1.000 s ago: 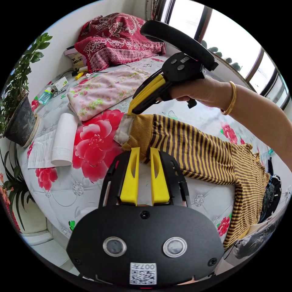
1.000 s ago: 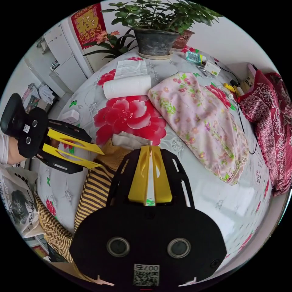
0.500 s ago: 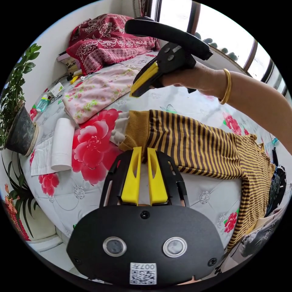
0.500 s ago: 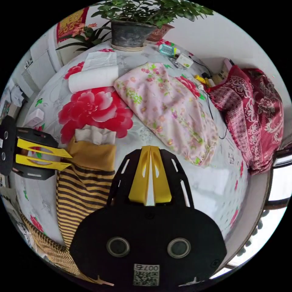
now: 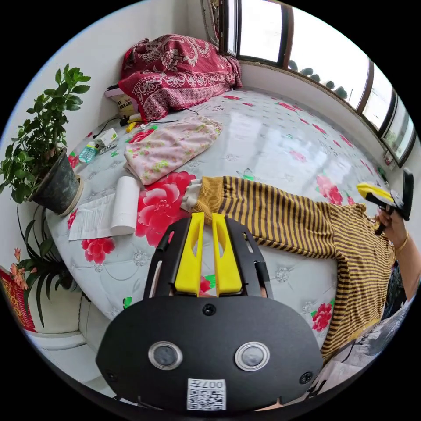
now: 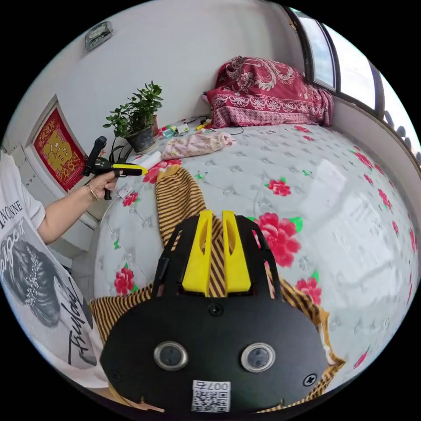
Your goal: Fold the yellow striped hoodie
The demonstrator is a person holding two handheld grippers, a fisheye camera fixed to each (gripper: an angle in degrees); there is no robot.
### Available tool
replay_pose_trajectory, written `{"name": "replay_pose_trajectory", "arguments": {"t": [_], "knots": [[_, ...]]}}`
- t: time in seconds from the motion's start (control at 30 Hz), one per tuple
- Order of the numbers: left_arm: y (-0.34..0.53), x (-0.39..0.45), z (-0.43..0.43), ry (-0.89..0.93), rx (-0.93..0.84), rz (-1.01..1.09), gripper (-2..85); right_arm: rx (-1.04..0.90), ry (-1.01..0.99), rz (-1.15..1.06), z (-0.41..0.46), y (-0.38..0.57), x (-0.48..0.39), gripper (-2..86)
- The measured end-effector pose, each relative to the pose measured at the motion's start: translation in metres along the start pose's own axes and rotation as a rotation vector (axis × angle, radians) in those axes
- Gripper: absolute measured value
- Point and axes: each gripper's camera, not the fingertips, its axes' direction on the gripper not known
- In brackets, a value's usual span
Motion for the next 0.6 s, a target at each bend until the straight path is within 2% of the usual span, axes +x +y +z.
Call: {"name": "replay_pose_trajectory", "arguments": {"t": [0.13,0.37,0.47,0.6], "knots": [[0.011,0.056,0.000,0.168,-0.042,0.094,3.6,-0.086,0.109,0.317,-0.064,0.135,0.016,0.1],[0.020,0.196,-0.006,0.326,-0.108,0.345,3.6,0.098,0.439,0.849,-0.186,0.344,0.032,2.6],[0.023,0.254,-0.012,0.393,-0.121,0.431,3.4,0.169,0.568,0.999,-0.228,0.418,0.042,3.8],[0.025,0.339,-0.011,0.473,-0.144,0.562,3.2,0.138,0.668,1.044,-0.261,0.479,0.066,5.2]]}}
